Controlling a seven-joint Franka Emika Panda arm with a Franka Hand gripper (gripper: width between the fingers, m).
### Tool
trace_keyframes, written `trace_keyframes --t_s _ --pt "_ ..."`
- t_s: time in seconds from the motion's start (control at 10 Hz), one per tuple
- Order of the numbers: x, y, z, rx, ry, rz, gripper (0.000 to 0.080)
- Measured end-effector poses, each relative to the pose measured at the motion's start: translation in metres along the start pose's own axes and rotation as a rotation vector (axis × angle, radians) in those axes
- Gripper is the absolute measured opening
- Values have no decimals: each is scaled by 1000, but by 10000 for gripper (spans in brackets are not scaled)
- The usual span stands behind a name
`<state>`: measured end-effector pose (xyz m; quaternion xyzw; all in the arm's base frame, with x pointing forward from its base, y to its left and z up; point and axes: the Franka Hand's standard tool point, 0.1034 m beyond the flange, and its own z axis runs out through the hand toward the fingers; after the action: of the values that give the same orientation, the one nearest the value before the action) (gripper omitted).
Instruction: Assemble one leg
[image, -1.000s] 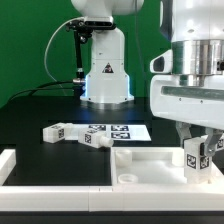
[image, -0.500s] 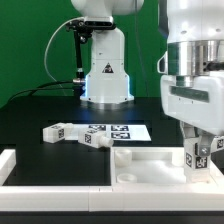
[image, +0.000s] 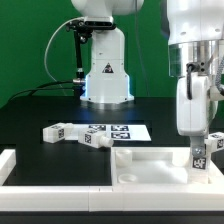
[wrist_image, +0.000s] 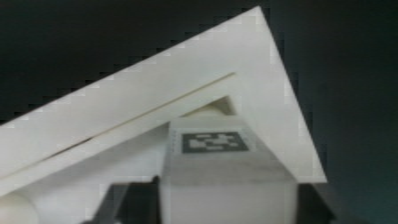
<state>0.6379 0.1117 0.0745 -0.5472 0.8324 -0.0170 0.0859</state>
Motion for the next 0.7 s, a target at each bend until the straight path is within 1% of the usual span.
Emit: trace_keyframes --t_s 0.1,0.2,0.3,0.4,0.5,0.7 --pt "0 0 0 0 0 -39 443" --pt "-2 1 0 -5 7 -197 443" --pt "-6 3 0 -8 11 -406 571" --pt "-11 8 1 -13 16 -596 635" --pt "-14 11 2 -17 16 -652 635" --pt "-11 9 2 -17 18 -757 648"
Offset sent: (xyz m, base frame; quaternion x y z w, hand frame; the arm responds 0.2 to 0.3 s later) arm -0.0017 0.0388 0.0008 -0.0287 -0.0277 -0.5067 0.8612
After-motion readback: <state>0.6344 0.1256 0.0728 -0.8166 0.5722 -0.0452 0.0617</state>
